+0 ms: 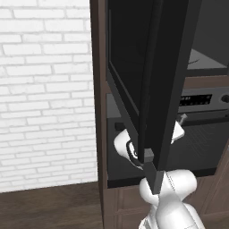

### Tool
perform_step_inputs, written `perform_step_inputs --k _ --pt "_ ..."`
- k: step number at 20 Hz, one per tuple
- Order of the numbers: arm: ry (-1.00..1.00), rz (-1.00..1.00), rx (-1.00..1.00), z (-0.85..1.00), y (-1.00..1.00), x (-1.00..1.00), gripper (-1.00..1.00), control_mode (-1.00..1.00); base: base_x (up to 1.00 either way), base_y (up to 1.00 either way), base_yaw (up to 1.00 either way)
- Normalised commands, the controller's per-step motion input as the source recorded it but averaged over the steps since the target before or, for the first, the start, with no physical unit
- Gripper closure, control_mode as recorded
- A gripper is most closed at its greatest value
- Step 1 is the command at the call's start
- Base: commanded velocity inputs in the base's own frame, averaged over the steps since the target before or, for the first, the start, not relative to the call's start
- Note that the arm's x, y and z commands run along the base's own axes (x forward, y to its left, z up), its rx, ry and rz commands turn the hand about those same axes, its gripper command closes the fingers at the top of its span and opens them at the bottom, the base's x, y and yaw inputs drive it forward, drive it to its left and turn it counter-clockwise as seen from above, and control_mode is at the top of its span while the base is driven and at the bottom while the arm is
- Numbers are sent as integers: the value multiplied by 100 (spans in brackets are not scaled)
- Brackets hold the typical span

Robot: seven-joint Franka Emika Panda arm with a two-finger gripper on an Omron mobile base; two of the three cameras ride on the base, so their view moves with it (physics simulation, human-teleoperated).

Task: Pick the bell pepper from the sink and place it in the bowl. Then pick the bowl and place it in the microwave. Then close the microwave door and press the start button.

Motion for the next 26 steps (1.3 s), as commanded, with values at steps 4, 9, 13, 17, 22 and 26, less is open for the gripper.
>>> perform_step_inputs --k 4,9,13,17,22,26 --pt "0 0 0 -23 56 -12 -100 -100 0 0 0" --pt "-1 0 0 -30 54 -6 -100 -100 0 0 0" --pt "-1 0 0 -18 62 -4 -100 -100 0 0 0" --pt "0 0 0 -5 68 -7 -100 -100 0 0 0" --pt "0 0 0 -3 73 -5 -100 -100 0 0 0" --pt "0 0 0 0 71 -3 -100 -100 0 0 0"
